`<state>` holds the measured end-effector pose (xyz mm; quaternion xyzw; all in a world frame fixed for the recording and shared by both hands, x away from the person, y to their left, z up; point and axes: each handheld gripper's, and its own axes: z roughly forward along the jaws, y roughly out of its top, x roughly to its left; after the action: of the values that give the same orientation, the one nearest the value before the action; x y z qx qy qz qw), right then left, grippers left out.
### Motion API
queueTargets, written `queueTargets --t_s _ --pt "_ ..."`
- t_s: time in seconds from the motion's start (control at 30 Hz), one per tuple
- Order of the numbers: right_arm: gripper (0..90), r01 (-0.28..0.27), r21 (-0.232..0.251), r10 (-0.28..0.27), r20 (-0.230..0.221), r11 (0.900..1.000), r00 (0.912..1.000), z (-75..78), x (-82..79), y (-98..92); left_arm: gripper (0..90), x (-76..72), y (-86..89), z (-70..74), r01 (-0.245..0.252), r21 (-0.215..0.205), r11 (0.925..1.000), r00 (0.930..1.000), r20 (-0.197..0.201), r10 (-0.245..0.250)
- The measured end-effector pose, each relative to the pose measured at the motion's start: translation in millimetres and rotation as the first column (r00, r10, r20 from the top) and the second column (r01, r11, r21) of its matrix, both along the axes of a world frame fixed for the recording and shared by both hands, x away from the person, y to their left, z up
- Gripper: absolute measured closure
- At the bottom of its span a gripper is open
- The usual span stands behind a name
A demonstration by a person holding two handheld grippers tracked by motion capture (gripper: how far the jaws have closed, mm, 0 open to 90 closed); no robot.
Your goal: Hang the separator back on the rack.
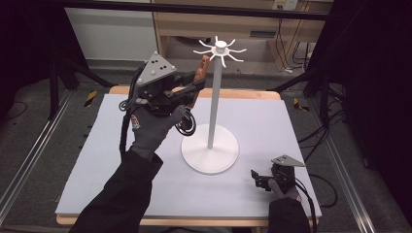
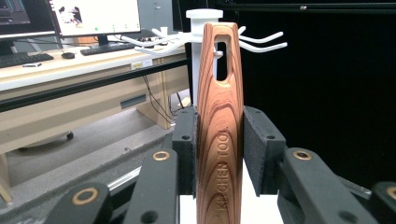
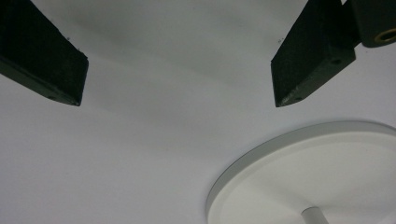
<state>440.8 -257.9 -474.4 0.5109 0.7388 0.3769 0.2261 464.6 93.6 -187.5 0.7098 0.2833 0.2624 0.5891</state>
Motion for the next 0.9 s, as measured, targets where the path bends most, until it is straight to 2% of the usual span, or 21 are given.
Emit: queueTargets --t_s 0.37,0.63,0.9 --pt "4.5 -0.003 0.0 0.003 0.001 1.0 1.0 -0.1 0.1 0.0 67.5 10.1 -6.6 -5.1 -0.009 -0.002 1.0 0.9999 -0.012 0.009" --pt "4.4 -0.002 0.001 0.002 0.0 1.0 1.0 -0.1 0.0 0.1 67.4 12.3 -9.8 -6.5 -0.013 -0.014 0.9998 0.9999 -0.009 0.012" --pt "4.5 -0.005 0.002 0.005 -0.004 1.0 1.0 -0.3 0.1 0.5 67.1 13.1 -11.4 -9.9 -0.02 -0.003 0.9998 0.9998 -0.009 0.02"
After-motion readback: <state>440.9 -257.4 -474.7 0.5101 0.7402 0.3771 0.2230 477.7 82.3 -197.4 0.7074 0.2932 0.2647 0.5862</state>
